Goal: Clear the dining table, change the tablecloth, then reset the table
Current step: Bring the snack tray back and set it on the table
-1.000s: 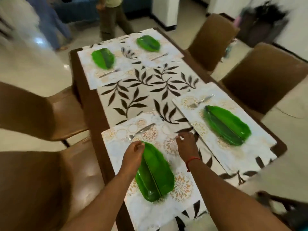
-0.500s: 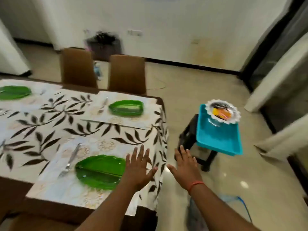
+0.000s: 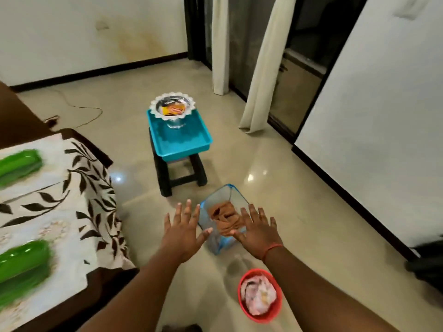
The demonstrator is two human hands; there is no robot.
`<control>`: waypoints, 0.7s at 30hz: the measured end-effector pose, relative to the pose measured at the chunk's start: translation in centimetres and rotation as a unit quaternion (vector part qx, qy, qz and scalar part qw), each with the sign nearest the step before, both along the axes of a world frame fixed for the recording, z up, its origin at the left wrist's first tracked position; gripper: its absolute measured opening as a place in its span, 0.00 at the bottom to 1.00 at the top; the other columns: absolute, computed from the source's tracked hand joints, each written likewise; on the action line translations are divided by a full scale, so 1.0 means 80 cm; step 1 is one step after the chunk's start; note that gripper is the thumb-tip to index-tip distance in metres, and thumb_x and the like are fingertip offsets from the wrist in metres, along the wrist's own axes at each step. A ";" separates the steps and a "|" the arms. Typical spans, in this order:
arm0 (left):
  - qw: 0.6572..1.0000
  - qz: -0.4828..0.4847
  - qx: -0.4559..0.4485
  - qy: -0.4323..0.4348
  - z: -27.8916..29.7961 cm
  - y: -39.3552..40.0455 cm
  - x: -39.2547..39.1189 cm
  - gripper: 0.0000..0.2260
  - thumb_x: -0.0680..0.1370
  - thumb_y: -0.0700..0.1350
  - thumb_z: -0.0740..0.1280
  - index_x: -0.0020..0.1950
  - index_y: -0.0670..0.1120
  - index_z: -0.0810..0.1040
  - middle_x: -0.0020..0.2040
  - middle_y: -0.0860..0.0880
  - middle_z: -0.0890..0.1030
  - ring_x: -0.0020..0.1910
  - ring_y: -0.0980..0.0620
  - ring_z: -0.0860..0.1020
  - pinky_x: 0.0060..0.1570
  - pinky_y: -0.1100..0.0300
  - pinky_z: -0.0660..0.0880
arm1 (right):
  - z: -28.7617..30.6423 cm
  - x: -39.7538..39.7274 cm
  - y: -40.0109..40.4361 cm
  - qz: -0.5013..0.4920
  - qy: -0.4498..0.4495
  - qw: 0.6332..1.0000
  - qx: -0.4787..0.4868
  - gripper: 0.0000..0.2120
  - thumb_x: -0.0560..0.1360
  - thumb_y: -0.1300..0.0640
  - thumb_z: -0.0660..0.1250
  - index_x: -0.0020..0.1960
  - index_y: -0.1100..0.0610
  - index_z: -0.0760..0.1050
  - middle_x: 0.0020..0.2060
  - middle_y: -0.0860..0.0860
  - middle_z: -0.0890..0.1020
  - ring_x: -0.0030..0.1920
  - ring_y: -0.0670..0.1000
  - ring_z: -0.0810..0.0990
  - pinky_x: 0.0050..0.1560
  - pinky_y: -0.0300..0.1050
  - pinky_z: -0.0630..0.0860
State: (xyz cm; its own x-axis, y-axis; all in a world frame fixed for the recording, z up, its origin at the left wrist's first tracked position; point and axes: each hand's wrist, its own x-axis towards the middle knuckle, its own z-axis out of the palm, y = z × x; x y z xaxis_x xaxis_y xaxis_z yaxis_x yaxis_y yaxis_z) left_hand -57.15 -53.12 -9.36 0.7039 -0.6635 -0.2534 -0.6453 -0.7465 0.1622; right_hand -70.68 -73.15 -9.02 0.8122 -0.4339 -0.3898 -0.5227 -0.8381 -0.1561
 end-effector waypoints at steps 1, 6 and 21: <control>1.000 -0.010 -0.002 0.008 -0.003 -0.022 -0.033 0.46 0.69 0.76 0.29 0.82 0.54 0.44 0.82 0.48 0.43 0.81 0.43 0.42 0.75 0.36 0.45 | -0.005 -0.038 -0.019 -0.006 0.007 1.000 -0.002 0.49 0.65 0.24 0.35 0.81 0.47 0.44 0.81 0.50 0.44 0.80 0.57 0.45 0.75 0.65 0.49; 0.999 -0.034 0.016 0.034 -0.010 -0.080 -0.138 0.45 0.70 0.75 0.33 0.81 0.53 0.41 0.82 0.49 0.39 0.80 0.45 0.38 0.75 0.37 0.40 | -0.020 -0.147 -0.075 -0.044 0.025 0.999 0.005 0.42 0.75 0.26 0.45 0.81 0.46 0.41 0.81 0.50 0.42 0.80 0.57 0.43 0.76 0.65 0.49; 0.999 -0.021 -0.010 0.036 -0.002 -0.192 -0.126 0.44 0.68 0.75 0.32 0.81 0.56 0.39 0.81 0.50 0.37 0.79 0.45 0.34 0.75 0.38 0.35 | 0.000 -0.124 -0.168 -0.068 -0.027 0.997 0.025 0.40 0.76 0.27 0.46 0.81 0.46 0.41 0.80 0.49 0.40 0.80 0.56 0.42 0.76 0.63 0.48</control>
